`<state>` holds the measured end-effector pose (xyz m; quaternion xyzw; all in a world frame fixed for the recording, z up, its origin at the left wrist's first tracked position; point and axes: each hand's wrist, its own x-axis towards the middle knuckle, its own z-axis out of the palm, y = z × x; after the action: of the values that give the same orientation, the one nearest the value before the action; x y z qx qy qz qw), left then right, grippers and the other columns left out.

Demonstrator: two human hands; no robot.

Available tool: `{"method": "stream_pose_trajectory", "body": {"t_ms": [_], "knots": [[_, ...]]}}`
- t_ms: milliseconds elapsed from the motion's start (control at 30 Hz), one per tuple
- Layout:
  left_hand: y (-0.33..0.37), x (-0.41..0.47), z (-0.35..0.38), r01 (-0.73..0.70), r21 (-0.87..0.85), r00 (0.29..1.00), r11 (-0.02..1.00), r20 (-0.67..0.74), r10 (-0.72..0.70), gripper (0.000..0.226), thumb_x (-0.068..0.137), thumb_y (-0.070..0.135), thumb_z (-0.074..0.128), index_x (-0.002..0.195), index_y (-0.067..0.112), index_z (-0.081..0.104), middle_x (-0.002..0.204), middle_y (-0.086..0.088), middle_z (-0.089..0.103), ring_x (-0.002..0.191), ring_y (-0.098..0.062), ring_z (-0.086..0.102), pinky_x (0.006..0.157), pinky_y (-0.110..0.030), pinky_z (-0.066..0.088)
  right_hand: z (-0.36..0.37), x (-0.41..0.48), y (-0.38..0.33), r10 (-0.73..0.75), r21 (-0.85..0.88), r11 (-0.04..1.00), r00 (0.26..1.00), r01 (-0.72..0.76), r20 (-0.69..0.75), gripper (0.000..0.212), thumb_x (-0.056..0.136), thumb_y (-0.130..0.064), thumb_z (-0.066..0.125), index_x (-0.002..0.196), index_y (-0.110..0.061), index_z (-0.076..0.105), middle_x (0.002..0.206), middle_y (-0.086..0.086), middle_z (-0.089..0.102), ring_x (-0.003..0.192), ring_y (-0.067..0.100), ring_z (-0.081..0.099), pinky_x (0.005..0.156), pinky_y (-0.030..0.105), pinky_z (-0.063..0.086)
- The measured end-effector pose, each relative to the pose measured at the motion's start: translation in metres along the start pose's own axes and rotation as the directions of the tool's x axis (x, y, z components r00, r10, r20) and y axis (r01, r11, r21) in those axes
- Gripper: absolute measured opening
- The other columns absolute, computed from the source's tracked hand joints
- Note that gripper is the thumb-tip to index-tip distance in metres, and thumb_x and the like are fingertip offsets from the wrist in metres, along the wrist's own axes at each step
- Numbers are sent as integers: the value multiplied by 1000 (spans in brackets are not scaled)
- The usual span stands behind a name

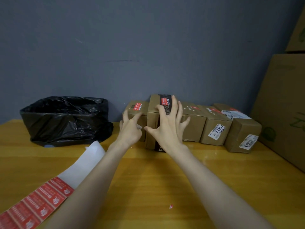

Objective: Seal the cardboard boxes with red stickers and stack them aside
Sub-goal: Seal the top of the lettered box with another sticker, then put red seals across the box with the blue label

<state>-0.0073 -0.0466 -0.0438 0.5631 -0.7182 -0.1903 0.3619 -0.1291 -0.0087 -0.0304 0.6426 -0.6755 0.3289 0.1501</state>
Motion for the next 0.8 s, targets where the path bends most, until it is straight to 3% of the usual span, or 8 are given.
{"method": "stream_pose_trajectory", "body": {"t_ms": [133,267,333,467,567,700,800], "knots": [[0,2,-2,12,27,1000,1000,11,-13,58,92,7,52,143,27,33,155,-8,-1,139,-39,19,112,-47,27,5,1,0,0,17,1000,999,1,-52,71,64,-52,73,124,-27,44,152,8,14,140,29,9,102,64,21],[1,-1,-2,12,50,999,999,33,-13,62,90,2,49,144,29,32,155,-7,-3,139,-40,18,112,-47,27,6,2,9,2,51,999,996,2,-84,68,63,-52,71,121,-27,46,147,6,24,138,26,15,104,62,22],[2,0,-2,23,71,999,997,46,-27,65,89,0,49,143,32,31,156,-5,-5,141,-41,11,113,-50,25,4,4,15,2,65,998,999,1,-42,69,66,-54,69,124,-29,42,148,4,23,140,23,10,106,60,18],[8,0,-4,55,143,994,988,89,-68,68,90,2,45,145,36,25,158,0,-10,143,-35,-13,113,-59,3,-3,4,20,-37,31,999,997,35,61,72,74,-60,62,133,-32,33,151,1,18,143,23,1,110,62,11],[15,-7,-6,71,163,992,984,88,-86,70,91,4,43,148,35,17,158,-1,-14,142,-31,-19,112,-58,-3,-10,7,20,-36,24,999,987,32,158,70,81,-65,50,140,-33,27,156,2,6,144,24,-8,109,65,1],[28,-17,-12,23,125,1000,992,7,-24,70,91,3,42,150,29,13,158,-4,-10,144,-28,-15,115,-51,-2,-25,10,21,-38,228,973,963,-25,268,60,89,-63,34,141,-33,31,157,-5,5,144,16,-12,110,62,-5],[43,-25,-18,-80,10,992,997,-100,81,68,89,-1,42,149,22,19,159,-6,0,145,-23,-8,118,-42,2,-37,10,27,-44,501,863,977,-67,207,49,95,-49,38,139,-28,41,155,-7,20,144,12,0,115,50,2]]}}
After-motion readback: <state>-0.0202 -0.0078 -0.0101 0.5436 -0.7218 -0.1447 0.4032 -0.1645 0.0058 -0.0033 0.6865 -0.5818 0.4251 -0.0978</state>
